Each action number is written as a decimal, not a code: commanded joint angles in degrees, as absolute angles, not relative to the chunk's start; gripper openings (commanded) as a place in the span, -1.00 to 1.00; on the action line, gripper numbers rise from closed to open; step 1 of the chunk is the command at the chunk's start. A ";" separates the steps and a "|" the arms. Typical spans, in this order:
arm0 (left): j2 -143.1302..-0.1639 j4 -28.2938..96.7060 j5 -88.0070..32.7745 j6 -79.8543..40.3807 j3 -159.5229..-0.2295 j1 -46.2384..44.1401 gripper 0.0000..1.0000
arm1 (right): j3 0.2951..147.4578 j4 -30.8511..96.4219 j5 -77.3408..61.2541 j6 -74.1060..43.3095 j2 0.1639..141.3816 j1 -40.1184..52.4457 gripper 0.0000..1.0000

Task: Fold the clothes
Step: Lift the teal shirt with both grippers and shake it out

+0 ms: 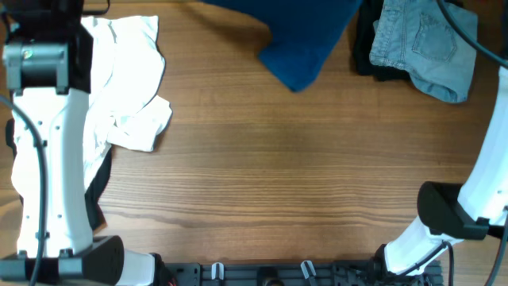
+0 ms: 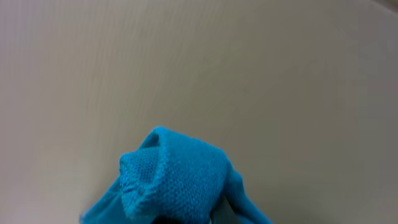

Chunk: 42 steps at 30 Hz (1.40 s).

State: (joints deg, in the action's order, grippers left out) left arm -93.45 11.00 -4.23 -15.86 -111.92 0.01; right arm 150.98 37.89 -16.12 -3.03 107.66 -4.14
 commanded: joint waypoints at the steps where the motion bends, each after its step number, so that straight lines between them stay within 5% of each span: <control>1: -93.36 24.25 -4.25 -16.73 -113.06 0.51 -0.92 | 151.09 43.88 -15.70 -1.30 108.42 -4.34 -0.92; 9: -102.39 53.39 -4.54 -16.78 -113.03 6.24 -0.92 | 147.65 61.63 -24.77 1.98 118.30 -4.34 -0.92; 15: -98.39 49.71 -10.98 -16.75 -113.93 6.87 -0.92 | 148.18 62.48 -24.67 1.98 111.81 -4.54 -0.92; 24: -65.56 49.95 -11.09 -15.00 -114.83 3.79 -0.92 | 148.16 72.51 -17.47 2.20 77.01 -8.97 -0.92; 29: -56.73 48.14 -10.17 -13.93 -114.83 3.79 -0.92 | 148.16 72.51 -13.26 2.68 69.41 -8.97 -0.92; 36: -68.93 48.56 -7.84 -13.74 -114.76 3.81 -0.92 | 148.05 69.71 -15.27 3.09 82.74 -8.97 -0.91; 42: -91.35 35.68 -7.88 -14.44 -114.76 3.81 -0.92 | 148.05 49.80 -15.46 -0.78 105.75 -7.79 -0.92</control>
